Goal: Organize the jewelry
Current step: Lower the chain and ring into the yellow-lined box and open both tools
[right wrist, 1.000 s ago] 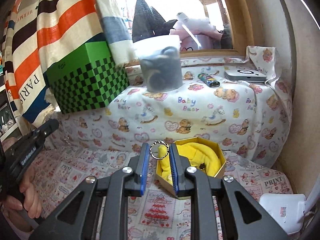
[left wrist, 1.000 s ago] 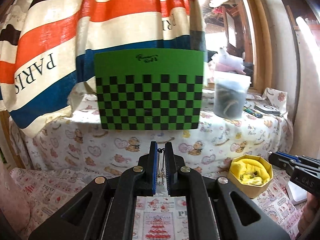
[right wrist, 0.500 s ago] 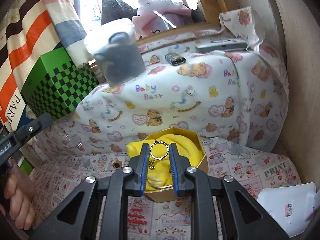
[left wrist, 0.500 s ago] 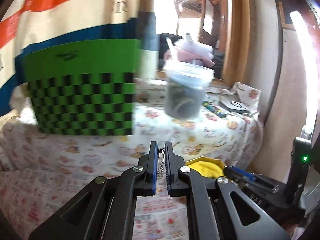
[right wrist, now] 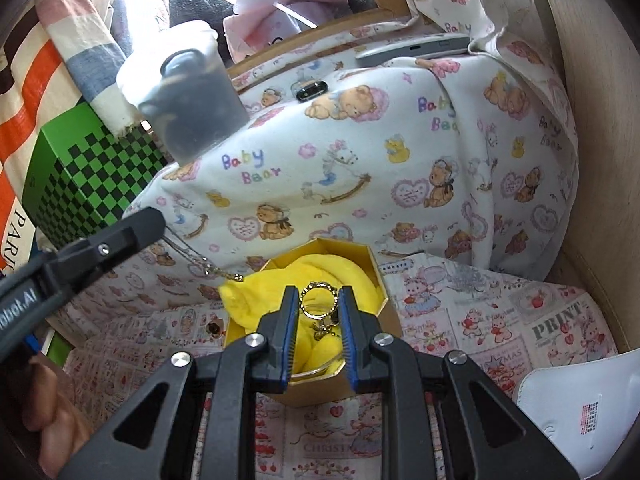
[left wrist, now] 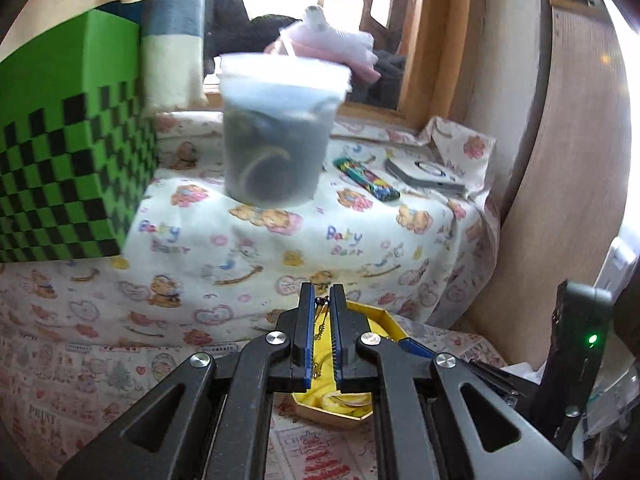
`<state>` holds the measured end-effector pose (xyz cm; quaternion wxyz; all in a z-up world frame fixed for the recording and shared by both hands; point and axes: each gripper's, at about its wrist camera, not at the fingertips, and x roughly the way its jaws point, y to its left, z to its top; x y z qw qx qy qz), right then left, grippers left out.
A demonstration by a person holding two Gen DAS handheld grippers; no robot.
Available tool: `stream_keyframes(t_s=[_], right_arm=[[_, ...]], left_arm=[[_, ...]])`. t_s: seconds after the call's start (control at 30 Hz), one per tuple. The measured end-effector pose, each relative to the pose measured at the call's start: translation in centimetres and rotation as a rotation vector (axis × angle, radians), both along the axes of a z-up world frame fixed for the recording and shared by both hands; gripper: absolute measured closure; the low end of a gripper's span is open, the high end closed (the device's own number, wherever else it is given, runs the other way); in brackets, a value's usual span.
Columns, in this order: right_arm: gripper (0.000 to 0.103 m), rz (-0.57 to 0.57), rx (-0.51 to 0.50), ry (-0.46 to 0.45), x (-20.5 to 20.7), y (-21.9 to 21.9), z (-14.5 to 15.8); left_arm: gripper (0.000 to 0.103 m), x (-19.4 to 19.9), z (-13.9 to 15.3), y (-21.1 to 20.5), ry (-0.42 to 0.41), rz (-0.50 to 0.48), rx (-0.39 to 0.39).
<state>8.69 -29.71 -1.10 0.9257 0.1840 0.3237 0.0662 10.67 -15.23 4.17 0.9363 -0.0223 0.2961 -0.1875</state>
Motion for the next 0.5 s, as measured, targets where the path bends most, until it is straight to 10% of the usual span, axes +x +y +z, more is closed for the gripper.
stream_keyframes(t_s=[0.5], right_arm=[[0.084,-0.005,0.003,0.035,0.8,-0.1,-0.7]], left_arm=[[0.095,1.4,-2.1,-0.3,0.073,-0.006,0.026]])
